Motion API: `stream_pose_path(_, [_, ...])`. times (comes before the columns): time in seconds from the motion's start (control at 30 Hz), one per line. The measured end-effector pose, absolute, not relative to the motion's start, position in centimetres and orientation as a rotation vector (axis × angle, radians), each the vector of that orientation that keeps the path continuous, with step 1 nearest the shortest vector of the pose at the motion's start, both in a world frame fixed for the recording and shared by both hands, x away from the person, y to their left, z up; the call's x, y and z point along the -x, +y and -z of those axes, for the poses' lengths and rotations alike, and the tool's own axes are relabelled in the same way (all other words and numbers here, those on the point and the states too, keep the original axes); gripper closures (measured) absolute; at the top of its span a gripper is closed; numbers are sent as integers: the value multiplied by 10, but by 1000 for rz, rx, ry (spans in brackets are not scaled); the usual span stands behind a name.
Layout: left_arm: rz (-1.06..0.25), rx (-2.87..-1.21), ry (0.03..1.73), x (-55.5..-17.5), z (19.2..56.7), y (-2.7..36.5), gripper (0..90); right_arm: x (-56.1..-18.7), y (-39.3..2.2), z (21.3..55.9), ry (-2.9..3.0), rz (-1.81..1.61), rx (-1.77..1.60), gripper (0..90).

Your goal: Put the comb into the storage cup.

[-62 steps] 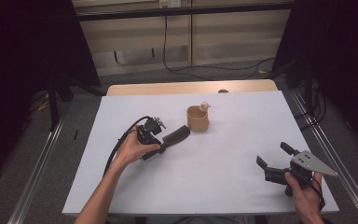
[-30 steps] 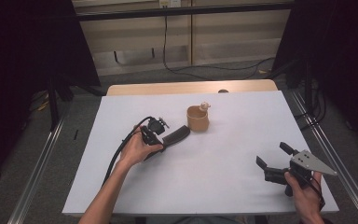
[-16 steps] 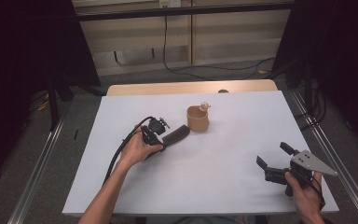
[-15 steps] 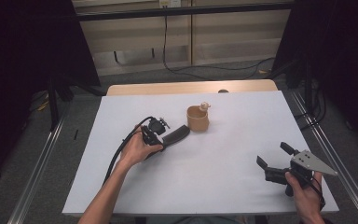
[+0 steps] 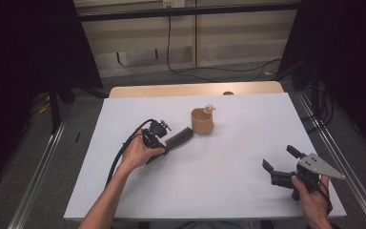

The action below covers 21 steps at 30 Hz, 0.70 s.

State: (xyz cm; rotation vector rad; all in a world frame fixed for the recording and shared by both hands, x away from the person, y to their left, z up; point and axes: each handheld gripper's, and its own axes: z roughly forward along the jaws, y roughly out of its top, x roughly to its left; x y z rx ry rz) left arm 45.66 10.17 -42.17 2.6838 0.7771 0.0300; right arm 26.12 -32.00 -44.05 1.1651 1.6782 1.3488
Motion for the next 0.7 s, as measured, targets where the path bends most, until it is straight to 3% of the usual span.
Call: stream_pose_path(0.7, [-108, -2500, 807, -453, 401, 122, 730, -261, -320, 440, 1680, -1349, -1167, 0])
